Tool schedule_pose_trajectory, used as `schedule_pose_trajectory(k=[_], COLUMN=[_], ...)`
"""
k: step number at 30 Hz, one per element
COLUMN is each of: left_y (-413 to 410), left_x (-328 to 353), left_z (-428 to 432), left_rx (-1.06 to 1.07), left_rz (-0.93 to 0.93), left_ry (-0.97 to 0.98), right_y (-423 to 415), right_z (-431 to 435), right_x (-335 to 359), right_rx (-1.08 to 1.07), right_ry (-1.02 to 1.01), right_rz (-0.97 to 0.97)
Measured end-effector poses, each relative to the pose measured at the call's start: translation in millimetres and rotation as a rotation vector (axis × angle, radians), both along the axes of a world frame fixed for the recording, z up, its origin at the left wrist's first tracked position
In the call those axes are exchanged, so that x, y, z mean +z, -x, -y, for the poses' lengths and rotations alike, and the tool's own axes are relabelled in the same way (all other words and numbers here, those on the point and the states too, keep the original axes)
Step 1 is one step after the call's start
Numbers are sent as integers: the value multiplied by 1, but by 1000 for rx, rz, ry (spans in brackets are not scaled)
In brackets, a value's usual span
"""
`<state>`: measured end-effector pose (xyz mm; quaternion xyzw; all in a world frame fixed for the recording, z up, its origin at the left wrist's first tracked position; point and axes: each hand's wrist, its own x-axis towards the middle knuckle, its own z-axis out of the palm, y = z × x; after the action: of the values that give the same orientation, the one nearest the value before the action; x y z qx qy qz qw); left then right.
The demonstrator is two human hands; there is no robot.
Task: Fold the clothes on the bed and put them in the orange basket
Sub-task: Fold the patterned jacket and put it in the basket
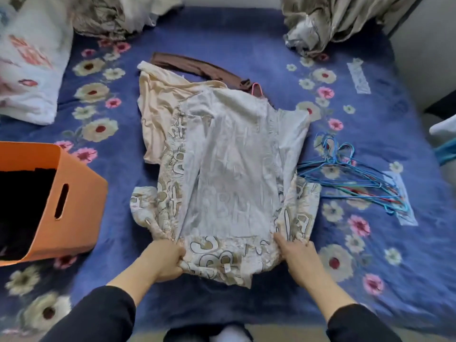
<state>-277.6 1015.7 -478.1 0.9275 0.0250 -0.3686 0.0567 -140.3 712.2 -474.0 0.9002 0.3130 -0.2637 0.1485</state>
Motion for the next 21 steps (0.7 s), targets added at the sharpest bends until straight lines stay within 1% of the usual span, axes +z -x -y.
schedule_pose_trajectory(k=[3,5,7,8,9,10,11,13,14,16,18,20,21], left_y=[6,8,5,0,-7,-20,-34,-70,-88,-122,-154,-179,-187], left_x=[-20,-37,-46,-52,-54,-59,-61,-66,-68,-76,-90,-101,-104], left_z=[13,21,28,33,38,48,57,84,100,126,153,175,182], left_rx=[-34,-37,-19,-33,-40,-47,-53,-10,70,314,534,675,721], left_rz=[-148,-311,-499,-557,-571,-535,-456,-253,-161,-6,107,180,213], left_ry=[-87,-145,-170,-178,-198,-210,-202,-104,-8,232,447,581,609], right_y=[15,20,17,13,7,-1,-11,-36,-51,-83,-117,-147,-160], right_z=[8,14,15,17,16,18,17,19,21,24,29,31,30], right_x=[-16,-32,-45,-52,-56,-62,-63,-67,-69,-75,-85,-95,-96], right_rx=[-14,-79,-251,-346,-435,-520,-587,-696,-748,-850,-899,-902,-889], right_ry=[53,77,44,-14,-97,-181,-254,-381,-443,-553,-628,-654,-665], right_rz=[-94,-258,-461,-523,-529,-501,-460,-374,-342,-286,-244,-223,-215])
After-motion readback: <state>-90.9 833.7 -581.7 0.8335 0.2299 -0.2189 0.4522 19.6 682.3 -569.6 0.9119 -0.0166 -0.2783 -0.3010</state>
